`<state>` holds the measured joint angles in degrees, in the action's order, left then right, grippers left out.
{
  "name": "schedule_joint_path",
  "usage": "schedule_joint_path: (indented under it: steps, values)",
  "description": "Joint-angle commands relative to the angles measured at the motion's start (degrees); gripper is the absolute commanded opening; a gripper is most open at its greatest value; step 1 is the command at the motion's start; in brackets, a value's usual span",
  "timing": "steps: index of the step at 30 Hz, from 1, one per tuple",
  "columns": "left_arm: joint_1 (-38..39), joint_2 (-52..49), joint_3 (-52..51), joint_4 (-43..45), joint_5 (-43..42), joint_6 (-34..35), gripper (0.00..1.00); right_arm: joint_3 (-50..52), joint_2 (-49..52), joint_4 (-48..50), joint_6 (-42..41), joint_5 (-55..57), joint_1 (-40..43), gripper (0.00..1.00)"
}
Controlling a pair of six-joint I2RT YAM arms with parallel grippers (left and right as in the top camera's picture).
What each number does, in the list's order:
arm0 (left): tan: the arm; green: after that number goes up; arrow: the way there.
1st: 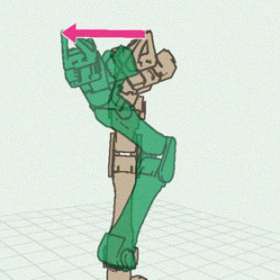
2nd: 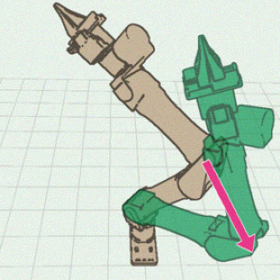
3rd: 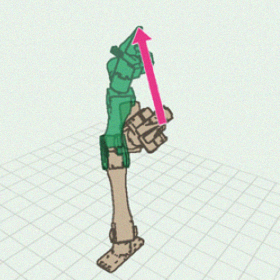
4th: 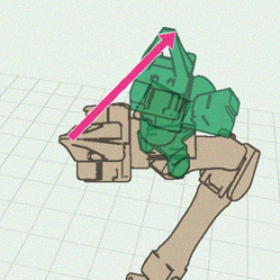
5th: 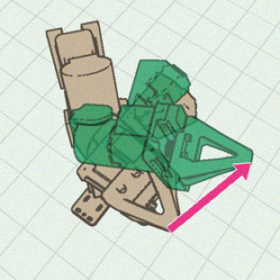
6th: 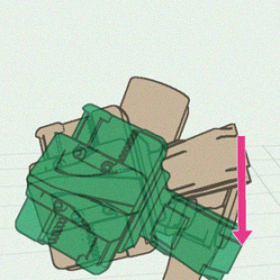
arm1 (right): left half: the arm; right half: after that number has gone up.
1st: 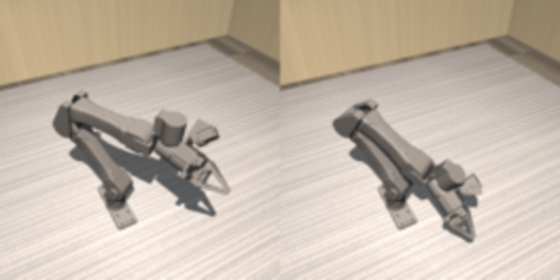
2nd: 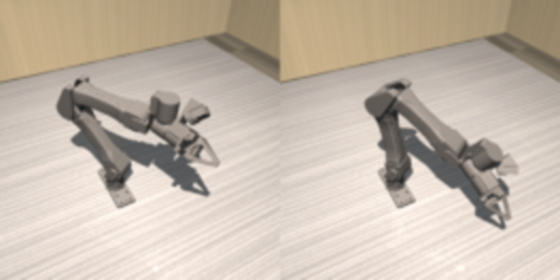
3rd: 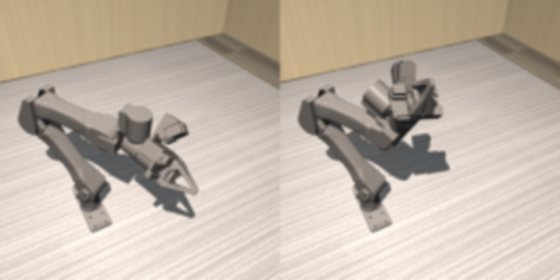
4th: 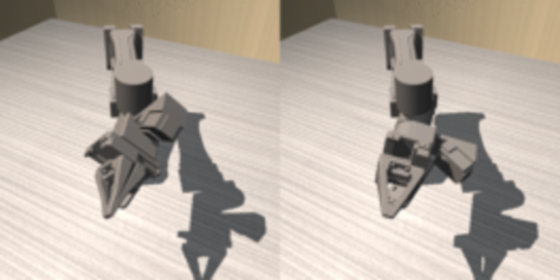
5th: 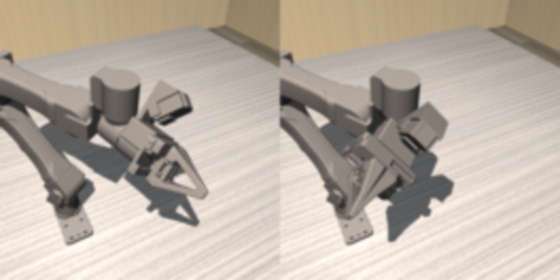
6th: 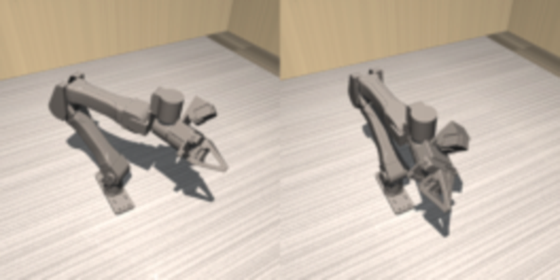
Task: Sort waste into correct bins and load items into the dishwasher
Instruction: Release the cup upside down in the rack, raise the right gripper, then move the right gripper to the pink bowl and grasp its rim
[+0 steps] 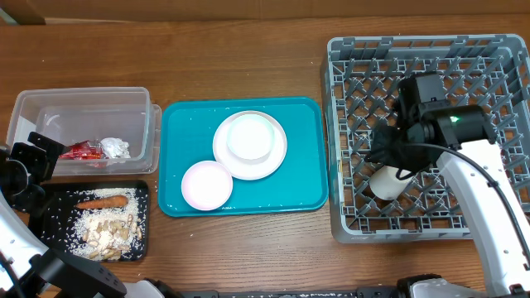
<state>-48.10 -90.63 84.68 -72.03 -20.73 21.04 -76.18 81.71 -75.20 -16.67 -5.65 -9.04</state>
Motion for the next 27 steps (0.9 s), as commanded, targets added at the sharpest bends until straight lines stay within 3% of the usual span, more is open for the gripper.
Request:
schedule_joint_path:
  steps: [1,5,7,8,11,15,17,20,24,27]
  values:
    - [0.1,0.9,1.0,0.1,0.4,0.4,1.0,-1.0,-0.3,-0.5,2.1,-12.8,0.0,0.54]
    - [0.1,0.9,1.0,0.1,0.3,0.4,1.0,-0.9,-0.3,0.9,2.1,-16.0,-0.9,0.65]
    - [0.1,0.9,1.0,0.1,0.4,0.4,1.0,-0.8,-0.2,2.4,2.1,-17.0,-2.2,0.97]
    - [0.1,0.9,1.0,0.1,0.3,0.4,1.0,-0.5,-0.2,3.4,2.1,-17.7,-3.1,1.0]
    - [0.1,0.9,1.0,0.1,0.4,0.4,1.0,0.5,-0.2,7.8,2.1,-19.4,-6.7,1.0]
    - [0.1,0.9,1.0,0.1,0.4,0.4,1.0,2.2,0.0,16.2,1.6,-17.5,-13.7,0.84]
    - [0.1,0.9,1.0,0.0,0.3,0.4,1.0,3.0,0.6,20.4,1.0,-12.0,-17.6,0.75]
    - [0.1,0.9,1.0,0.1,0.4,0.4,1.0,3.5,2.9,24.6,-3.4,-0.9,-22.5,0.73]
    - [0.1,0.9,1.0,0.1,0.4,0.4,1.0,3.5,7.8,30.8,-3.8,4.4,-26.4,0.63]
    - [0.1,0.9,1.0,0.0,0.4,0.4,1.0,3.5,12.4,35.6,-3.8,8.4,-27.7,0.62]
